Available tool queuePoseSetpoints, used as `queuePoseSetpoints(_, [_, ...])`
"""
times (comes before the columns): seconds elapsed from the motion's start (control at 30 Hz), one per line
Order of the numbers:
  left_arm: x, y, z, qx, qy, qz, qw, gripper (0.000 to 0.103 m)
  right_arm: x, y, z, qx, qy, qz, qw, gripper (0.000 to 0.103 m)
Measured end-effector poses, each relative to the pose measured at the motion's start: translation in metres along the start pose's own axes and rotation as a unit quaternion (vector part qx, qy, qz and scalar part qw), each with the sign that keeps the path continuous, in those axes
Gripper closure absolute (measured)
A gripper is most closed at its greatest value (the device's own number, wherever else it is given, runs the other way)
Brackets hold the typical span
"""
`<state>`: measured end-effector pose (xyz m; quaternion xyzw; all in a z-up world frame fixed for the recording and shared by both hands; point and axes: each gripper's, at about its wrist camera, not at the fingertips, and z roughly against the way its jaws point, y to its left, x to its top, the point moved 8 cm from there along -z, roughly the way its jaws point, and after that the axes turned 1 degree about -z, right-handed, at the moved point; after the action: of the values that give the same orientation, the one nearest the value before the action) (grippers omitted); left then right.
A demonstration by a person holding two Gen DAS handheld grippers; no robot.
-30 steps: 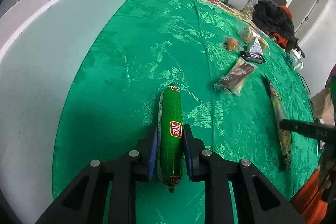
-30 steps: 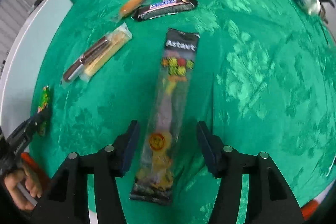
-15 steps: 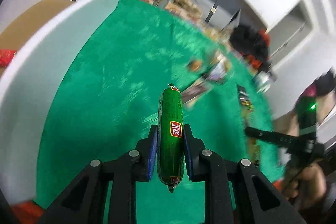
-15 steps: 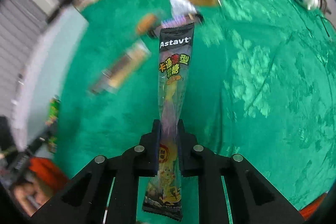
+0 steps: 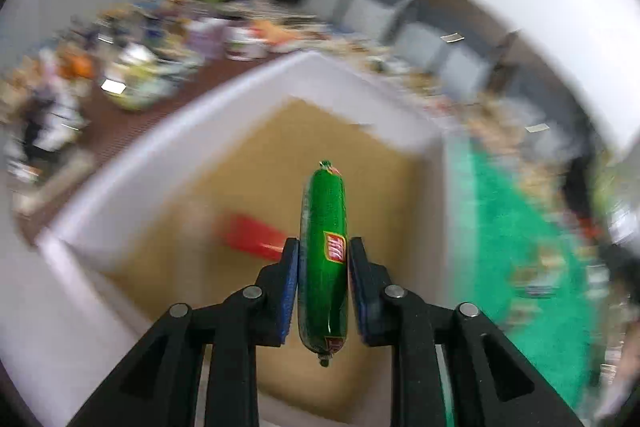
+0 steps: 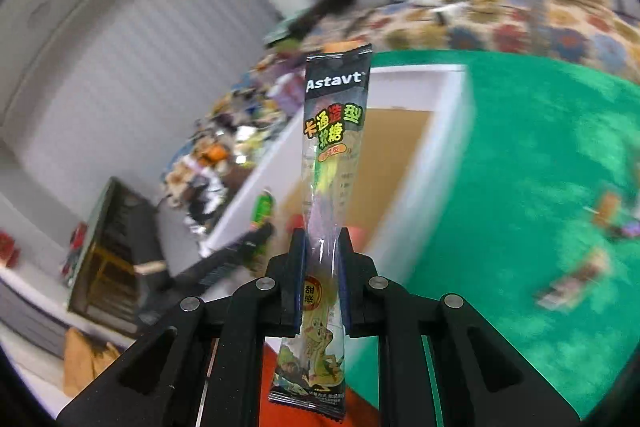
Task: Organize snacks
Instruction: 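Carry the sausage and Astavt stick over the white box and release both, then move both open tools back over the remaining snacks on the table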
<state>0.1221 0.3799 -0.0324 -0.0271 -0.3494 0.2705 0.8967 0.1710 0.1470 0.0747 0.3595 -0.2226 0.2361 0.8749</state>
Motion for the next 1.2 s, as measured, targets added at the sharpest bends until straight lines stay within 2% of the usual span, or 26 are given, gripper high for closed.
queuePoseSetpoints(0.03, [-0.004,0.015,-0.012,0.032,0.014,-0.006,0.9994,0.031,0.000,0.005,-0.019,0.007,0.008,-0.005,1.000,0.067])
queuePoseSetpoints(0.07, [-0.009,0.033,-0.022,0.070,0.028,-0.006,0.9971,0.021,-0.002,0.006,-0.037,0.009,0.022,-0.011,1.000,0.047])
queuePoseSetpoints(0.13, [-0.021,0.056,-0.021,0.094,0.031,0.003,0.9951,0.020,-0.005,0.000,-0.055,-0.001,0.023,-0.034,0.999,0.046])
queuePoseSetpoints(0.2, [-0.031,0.066,-0.006,0.076,0.011,0.015,0.9969,0.020,-0.019,-0.016,-0.048,0.003,0.009,-0.042,0.999,0.046])
queuePoseSetpoints(0.23, [-0.035,0.065,0.003,0.067,-0.003,0.011,0.9977,0.019,-0.025,-0.032,-0.041,-0.012,0.004,-0.033,0.999,0.042])
queuePoseSetpoints(0.3, [-0.040,0.053,0.016,0.064,-0.013,-0.003,0.9978,0.019,-0.048,-0.081,-0.018,-0.092,-0.011,0.006,0.996,0.040])
queuePoseSetpoints(0.37, [-0.045,0.026,0.027,0.025,-0.018,-0.015,0.9994,0.019,-0.073,-0.137,0.003,-0.180,-0.019,0.036,0.983,0.040])
queuePoseSetpoints(0.43, [-0.051,-0.016,0.042,-0.027,-0.023,-0.036,0.9987,0.019,-0.115,-0.216,0.040,-0.286,-0.007,0.041,0.957,0.040])
queuePoseSetpoints(0.5, [-0.060,-0.058,0.052,-0.072,-0.021,-0.071,0.9947,0.019,-0.148,-0.271,0.075,-0.338,0.004,0.010,0.941,0.040])
queuePoseSetpoints(0.57, [-0.075,-0.112,0.058,-0.118,-0.012,-0.113,0.9865,0.015,-0.177,-0.316,0.122,-0.377,-0.009,-0.037,0.926,0.040])
queuePoseSetpoints(0.6, [-0.088,-0.145,0.058,-0.147,-0.002,-0.135,0.9798,0.009,-0.186,-0.331,0.143,-0.388,-0.023,-0.057,0.920,0.040])
queuePoseSetpoints(0.63, [-0.102,-0.173,0.055,-0.171,0.008,-0.152,0.9734,0.003,-0.195,-0.342,0.165,-0.396,-0.040,-0.075,0.914,0.040])
queuePoseSetpoints(0.7, [-0.133,-0.221,0.039,-0.195,0.035,-0.182,0.9632,0.003,-0.205,-0.357,0.190,-0.405,-0.059,-0.100,0.907,0.040])
queuePoseSetpoints(0.73, [-0.149,-0.240,0.027,-0.195,0.052,-0.197,0.9594,0.003,-0.205,-0.360,0.196,-0.407,-0.062,-0.106,0.905,0.040])
queuePoseSetpoints(0.83, [-0.196,-0.275,-0.024,-0.162,0.099,-0.233,0.9537,0.003,-0.209,-0.370,0.200,-0.405,-0.064,-0.111,0.905,0.040])
queuePoseSetpoints(0.9, [-0.212,-0.287,-0.049,-0.140,0.112,-0.247,0.9523,0.004,-0.210,-0.375,0.195,-0.405,-0.058,-0.103,0.907,0.040])
queuePoseSetpoints(1.07, [-0.224,-0.310,-0.081,-0.116,0.111,-0.266,0.9505,0.004,-0.217,-0.376,0.190,-0.409,-0.063,-0.065,0.908,0.029])
queuePoseSetpoints(1.17, [-0.220,-0.312,-0.092,-0.087,0.081,-0.296,0.9478,0.004,-0.214,-0.381,0.189,-0.402,-0.062,-0.064,0.911,0.023])
queuePoseSetpoints(1.2, [-0.220,-0.313,-0.094,-0.088,0.075,-0.298,0.9474,0.002,-0.214,-0.380,0.187,-0.401,-0.059,-0.061,0.912,0.023])
